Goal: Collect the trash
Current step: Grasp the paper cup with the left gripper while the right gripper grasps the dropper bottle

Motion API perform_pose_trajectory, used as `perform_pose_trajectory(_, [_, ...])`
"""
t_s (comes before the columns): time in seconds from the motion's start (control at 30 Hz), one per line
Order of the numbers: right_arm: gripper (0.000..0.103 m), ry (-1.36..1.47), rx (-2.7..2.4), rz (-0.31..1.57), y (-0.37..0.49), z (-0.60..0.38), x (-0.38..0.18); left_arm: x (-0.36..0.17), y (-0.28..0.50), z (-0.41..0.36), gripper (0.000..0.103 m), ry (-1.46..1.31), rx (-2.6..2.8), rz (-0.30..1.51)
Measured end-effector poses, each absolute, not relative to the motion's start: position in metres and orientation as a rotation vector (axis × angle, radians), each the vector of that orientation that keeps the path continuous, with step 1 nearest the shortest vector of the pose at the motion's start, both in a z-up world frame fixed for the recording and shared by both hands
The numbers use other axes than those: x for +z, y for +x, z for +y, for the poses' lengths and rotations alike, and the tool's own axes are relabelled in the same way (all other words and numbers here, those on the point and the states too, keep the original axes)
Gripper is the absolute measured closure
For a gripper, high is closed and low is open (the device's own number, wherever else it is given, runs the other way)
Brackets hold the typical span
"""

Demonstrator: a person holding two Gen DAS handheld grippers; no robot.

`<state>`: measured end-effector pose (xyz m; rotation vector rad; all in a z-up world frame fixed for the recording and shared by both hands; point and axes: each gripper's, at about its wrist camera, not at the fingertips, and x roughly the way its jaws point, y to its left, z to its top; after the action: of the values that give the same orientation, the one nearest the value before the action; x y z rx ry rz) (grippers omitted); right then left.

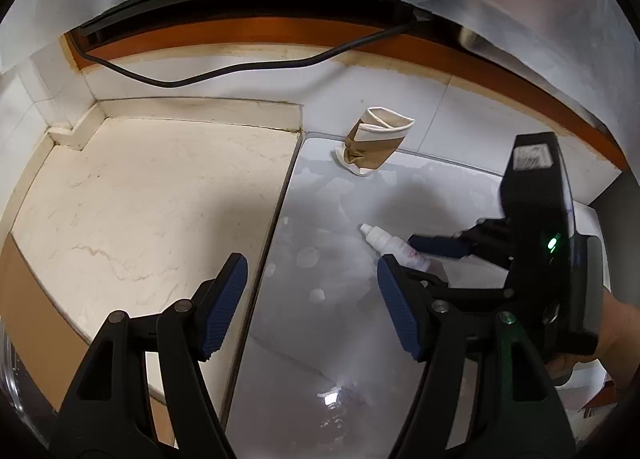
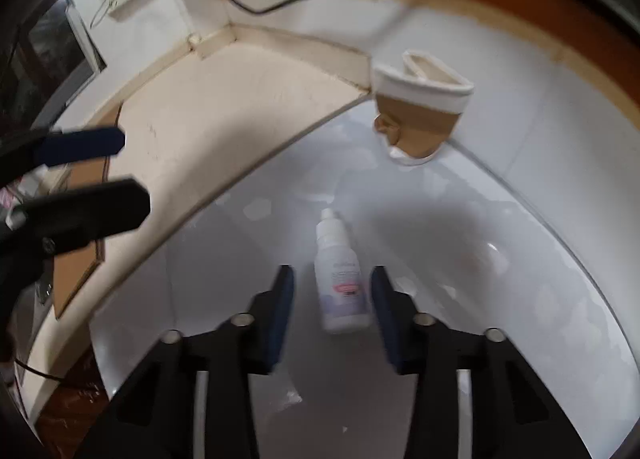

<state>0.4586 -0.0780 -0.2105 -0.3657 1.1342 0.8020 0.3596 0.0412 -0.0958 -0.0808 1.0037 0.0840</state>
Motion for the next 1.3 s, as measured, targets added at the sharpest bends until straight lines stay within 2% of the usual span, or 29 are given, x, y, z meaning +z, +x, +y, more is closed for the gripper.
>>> perform_pose_trajectory(0.1, [0.079, -0.386, 0.814, 1.120, 0.460, -0.077, -0.220, -0.102, 0.370, 0.042, 0.038, -0.066, 0.076, 1.016])
perform_pose_trajectory(0.57, [0.079, -0.076, 0.572, 1.052, 0.513, -0.160, -0.212, -0.137, 0.447, 0.016, 0.038, 0.104, -0.077, 0.928])
perform_pose_trajectory(1.13, [0.079, -0.001, 0.526, 1.014, 0.519, -0.161, -0.232, -0.176, 0.503, 0.005, 0.039, 0.221, -0.294, 0.819])
perform_pose_trajectory(1.23, [0.079, -0.001, 0.527, 1.019, 0.524, -0.152, -0.236, -0.186, 0.505, 0.000, 0.055, 0.244, -0.310, 0.825])
perform_pose_trajectory(1.3, [0.079, 0.004, 0.525, 1.021, 0.521, -0.155, -0.234, -0.188, 0.502, -0.003, 0.055, 0.246, -0.318, 0.813])
